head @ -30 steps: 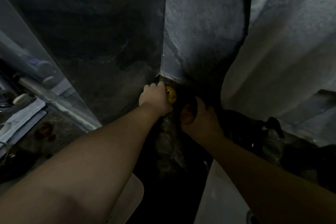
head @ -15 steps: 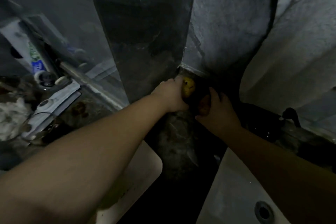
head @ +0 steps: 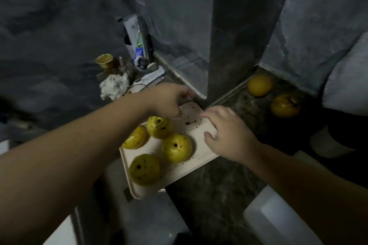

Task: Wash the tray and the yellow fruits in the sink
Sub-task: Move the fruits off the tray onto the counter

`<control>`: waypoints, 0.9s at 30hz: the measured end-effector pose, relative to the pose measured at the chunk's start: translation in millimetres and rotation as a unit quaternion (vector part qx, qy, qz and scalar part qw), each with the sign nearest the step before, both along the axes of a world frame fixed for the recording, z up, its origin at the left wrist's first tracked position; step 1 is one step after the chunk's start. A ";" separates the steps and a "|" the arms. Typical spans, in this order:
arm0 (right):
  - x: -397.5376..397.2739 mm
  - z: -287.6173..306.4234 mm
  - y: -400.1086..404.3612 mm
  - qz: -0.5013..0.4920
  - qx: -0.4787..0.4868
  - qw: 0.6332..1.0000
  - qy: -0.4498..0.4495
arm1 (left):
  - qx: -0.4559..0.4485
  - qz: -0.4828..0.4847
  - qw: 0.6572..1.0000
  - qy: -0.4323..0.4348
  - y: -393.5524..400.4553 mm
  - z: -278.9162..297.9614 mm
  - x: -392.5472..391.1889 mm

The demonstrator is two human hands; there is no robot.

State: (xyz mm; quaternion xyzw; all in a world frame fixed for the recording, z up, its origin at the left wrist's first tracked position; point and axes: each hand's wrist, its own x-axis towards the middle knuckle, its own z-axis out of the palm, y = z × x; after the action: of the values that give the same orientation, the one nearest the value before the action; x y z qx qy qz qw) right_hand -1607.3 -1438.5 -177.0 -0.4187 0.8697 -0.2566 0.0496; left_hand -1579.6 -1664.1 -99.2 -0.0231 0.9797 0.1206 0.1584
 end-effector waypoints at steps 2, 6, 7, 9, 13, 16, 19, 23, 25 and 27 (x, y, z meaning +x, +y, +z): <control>10.8 -7.0 -9.0 0.031 0.028 0.999 -0.034 | 0.016 0.012 0.999 -0.032 -9.7 -7.2 11.4; 17.8 -20.2 -26.6 0.067 0.097 0.989 -0.094 | -0.037 0.024 0.992 -0.114 -28.8 -26.7 25.2; 18.5 -23.5 -30.2 0.069 0.110 0.987 -0.096 | -0.054 0.027 0.990 -0.131 -31.3 -32.3 27.1; 19.4 -30.4 -38.2 0.075 0.135 0.985 -0.081 | -0.076 0.032 0.987 -0.140 -35.6 -46.1 30.7; 26.3 -43.0 -55.8 0.078 0.162 0.980 -0.080 | -0.093 0.038 0.989 -0.105 -42.8 -70.4 34.5; 34.4 -51.9 -65.9 0.079 0.170 0.978 -0.090 | -0.101 0.051 0.991 -0.075 -45.2 -82.6 35.4; 38.0 -55.4 -70.4 0.065 0.169 0.979 -0.097 | -0.096 0.065 0.991 -0.068 -44.5 -90.7 36.7; 34.7 -55.1 -66.3 0.055 0.143 0.981 -0.121 | -0.089 0.064 0.993 -0.047 -42.3 -94.1 39.0; 27.7 -54.1 -55.6 0.038 0.135 0.984 -0.106 | -0.081 0.063 0.994 -0.037 -40.6 -92.3 38.8; 16.1 -52.7 -37.6 0.015 0.124 0.987 -0.098 | -0.062 0.062 0.996 -0.019 -34.6 -87.4 33.4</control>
State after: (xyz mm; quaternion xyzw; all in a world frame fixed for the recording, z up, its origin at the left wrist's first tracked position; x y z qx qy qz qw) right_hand -1591.1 -1476.1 -229.7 -0.3956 0.8792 -0.1859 0.1897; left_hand -1546.1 -1698.8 -186.6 -0.0957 0.9788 0.0691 0.1672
